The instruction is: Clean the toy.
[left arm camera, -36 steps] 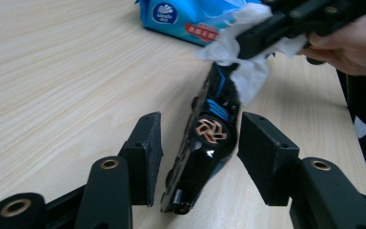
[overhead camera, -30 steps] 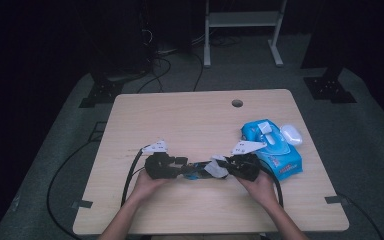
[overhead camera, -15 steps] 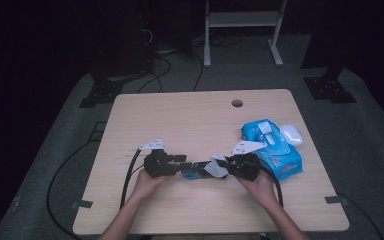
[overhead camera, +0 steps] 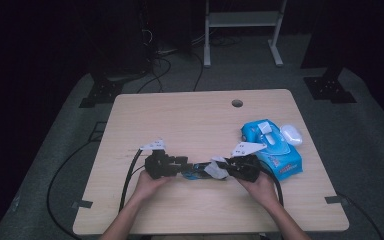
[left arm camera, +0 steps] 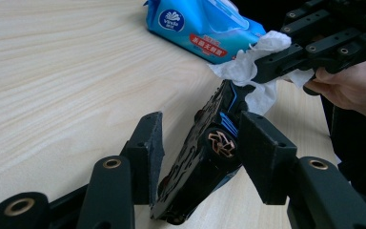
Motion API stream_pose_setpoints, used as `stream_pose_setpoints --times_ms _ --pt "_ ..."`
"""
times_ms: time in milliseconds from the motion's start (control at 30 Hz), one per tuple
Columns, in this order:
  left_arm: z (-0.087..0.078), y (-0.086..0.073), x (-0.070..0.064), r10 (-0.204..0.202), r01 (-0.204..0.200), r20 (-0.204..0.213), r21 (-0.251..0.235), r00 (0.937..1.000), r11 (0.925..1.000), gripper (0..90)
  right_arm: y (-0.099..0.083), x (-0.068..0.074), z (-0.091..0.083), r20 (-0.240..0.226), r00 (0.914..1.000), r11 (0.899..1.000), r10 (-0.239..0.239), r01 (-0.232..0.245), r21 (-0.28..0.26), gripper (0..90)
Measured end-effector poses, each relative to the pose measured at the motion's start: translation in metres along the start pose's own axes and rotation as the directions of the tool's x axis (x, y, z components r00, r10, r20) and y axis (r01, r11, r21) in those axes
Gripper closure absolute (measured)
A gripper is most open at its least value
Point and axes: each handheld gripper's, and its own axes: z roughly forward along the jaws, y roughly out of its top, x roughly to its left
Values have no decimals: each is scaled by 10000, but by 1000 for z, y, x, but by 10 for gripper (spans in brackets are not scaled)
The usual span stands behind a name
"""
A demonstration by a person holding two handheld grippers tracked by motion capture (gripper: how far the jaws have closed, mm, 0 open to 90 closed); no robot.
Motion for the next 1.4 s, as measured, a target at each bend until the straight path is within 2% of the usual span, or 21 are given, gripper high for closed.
stream_pose_setpoints --times_ms 167,200,333,467,500,567,633,700,767,833,867,1000,1067,1133,1200,1233,1333,1400 --pt "-2 -4 -5 91 -92 107 112 9999 9999 513 -3 5 -5 -134 9998 9999 -119 118 -61 813" --pt "-2 -5 -7 101 -102 60 144 9999 9998 511 -4 7 -6 -153 9998 9999 -127 126 -80 813" --pt "-3 -5 -17 559 -547 -249 457 9981 9975 481 -7 12 -10 -308 9994 9998 -137 133 -114 813" --pt "-3 -8 -19 585 -565 -248 731 9980 9957 428 -10 17 -15 -488 9987 9999 -119 117 -51 813" --pt "-2 -8 -21 706 -662 -422 968 9966 9931 420 -11 18 -15 -510 9986 9999 -158 155 -56 813" --pt "3 -12 -25 1450 -1248 -1095 1727 9834 9770 410 -14 21 -13 -533 9982 9988 -274 295 402 810" --pt "4 -14 -27 1552 -1330 -1149 1806 9812 9745 392 -20 24 -6 -367 9978 9932 -555 589 999 809" --pt "4 -13 -28 1682 -1468 -1165 1725 9788 9740 379 -28 24 4 -462 9979 9891 -448 508 1385 808" --pt "5 -12 -30 2045 -1765 -1347 1943 9696 9649 354 -27 23 6 -507 9977 9887 -457 524 1403 808" --pt "7 -13 -31 2287 -1958 -1402 2152 9633 9567 336 -21 22 4 -572 9979 9929 -300 363 1131 808" --pt "8 -14 -31 2390 -2056 -1408 2170 9608 9543 322 -16 21 2 -639 9978 9969 -180 228 754 808" --pt "10 -14 -35 2730 -2392 -1481 2114 9506 9477 277 -1 12 1 -634 9976 9996 278 -273 76 806" --pt "11 -13 -37 2970 -2632 -1587 2033 9416 9431 233 -1 5 11 -280 9990 9983 358 -344 478 805" --pt "11 -13 -37 3166 -2811 -1721 2023 9328 9381 188 -6 3 20 -219 9993 9960 311 -292 847 803" --pt "13 -14 -35 3228 -2874 -1764 1994 9299 9368 164 -11 4 24 -160 9996 9961 222 -207 859 801" --pt "14 -14 -34 3187 -2825 -1838 1980 9299 9386 150 -12 3 24 -198 9995 9967 234 -218 780 801" --pt "18 -15 -29 3035 -2638 -1859 2108 9345 9413 119 -12 2 25 -161 9996 9966 232 -219 791 799" --pt "21 -16 -28 3073 -2637 -1858 2261 9333 9377 108 -13 1 25 -201 9993 9970 314 -299 719 799"
